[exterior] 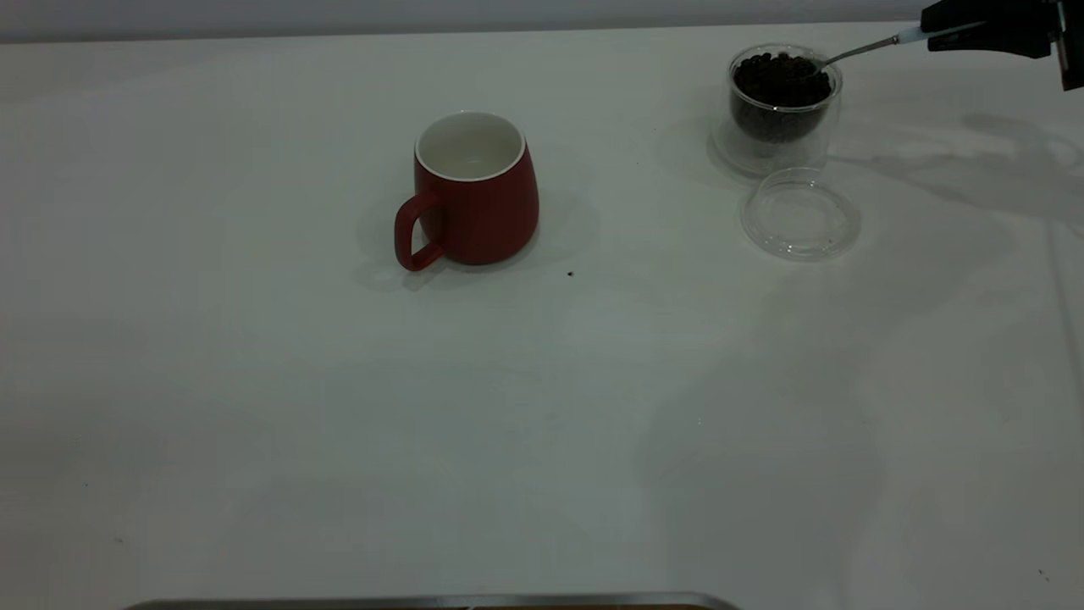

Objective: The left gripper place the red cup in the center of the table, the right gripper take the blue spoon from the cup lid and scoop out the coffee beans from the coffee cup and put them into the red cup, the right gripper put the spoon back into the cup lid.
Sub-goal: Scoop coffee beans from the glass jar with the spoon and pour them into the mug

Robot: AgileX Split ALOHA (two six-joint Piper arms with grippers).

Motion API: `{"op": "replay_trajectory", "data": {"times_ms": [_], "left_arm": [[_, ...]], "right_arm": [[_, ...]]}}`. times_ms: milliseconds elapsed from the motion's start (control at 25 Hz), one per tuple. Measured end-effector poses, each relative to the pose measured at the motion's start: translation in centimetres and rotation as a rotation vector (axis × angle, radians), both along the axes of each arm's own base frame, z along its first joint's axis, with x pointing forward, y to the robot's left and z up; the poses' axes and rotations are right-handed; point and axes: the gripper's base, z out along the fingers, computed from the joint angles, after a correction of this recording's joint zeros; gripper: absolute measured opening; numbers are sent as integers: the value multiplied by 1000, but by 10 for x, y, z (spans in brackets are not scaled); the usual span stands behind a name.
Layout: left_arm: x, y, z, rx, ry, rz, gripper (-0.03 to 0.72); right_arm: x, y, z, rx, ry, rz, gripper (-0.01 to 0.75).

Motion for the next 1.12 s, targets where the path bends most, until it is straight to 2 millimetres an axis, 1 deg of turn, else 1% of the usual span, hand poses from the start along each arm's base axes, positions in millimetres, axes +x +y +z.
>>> {"op": "replay_trajectory", "data": {"times_ms": [280, 600, 920, 1120], "left_arm": [[0, 0, 0, -1, 0, 1, 587], [0, 0, 0, -1, 0, 1, 587], [0, 0, 0, -1, 0, 1, 587], [0, 0, 0, -1, 0, 1, 587]], "right_arm": [[0, -6, 6, 66, -31, -9, 102], [-2, -19, 7, 82, -42, -36, 102], [0, -20, 10, 100, -64, -57, 102], [1, -16, 10, 105, -65, -52, 102]]}}
